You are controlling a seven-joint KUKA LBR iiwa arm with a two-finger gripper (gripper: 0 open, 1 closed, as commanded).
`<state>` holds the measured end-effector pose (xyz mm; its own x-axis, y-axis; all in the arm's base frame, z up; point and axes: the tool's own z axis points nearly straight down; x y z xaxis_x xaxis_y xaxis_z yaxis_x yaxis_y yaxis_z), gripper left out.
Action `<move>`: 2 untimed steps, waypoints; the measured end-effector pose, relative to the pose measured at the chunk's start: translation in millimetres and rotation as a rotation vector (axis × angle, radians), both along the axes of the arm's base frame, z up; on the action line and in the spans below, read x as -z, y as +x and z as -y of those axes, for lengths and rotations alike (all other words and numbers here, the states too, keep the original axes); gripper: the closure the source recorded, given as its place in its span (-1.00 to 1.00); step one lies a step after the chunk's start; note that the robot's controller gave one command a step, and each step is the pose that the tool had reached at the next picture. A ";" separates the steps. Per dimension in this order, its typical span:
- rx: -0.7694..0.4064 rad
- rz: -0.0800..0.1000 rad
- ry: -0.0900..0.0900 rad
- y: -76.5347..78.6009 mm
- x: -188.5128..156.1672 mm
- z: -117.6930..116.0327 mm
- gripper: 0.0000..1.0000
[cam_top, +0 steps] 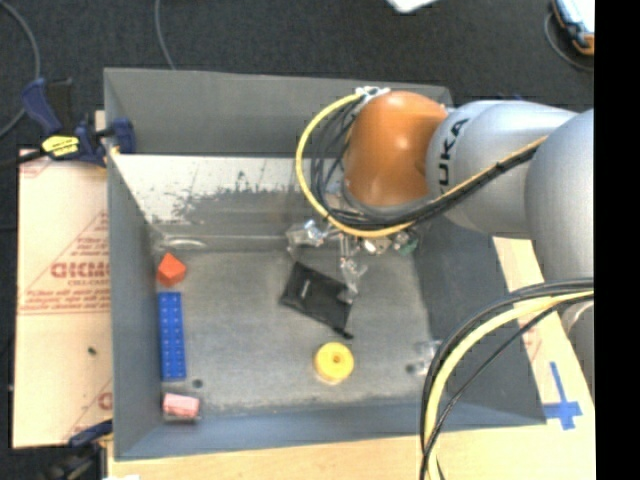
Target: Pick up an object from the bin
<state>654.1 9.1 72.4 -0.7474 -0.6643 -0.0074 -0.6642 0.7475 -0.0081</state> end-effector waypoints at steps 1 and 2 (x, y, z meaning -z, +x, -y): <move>0.001 0.000 0.000 -0.1 0.1 0.1 -1.00; -0.402 0.007 -0.006 -0.4 0.4 0.8 -1.00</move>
Offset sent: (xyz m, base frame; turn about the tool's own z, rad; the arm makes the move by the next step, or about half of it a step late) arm -0.0024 -0.0008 -0.0024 -0.5654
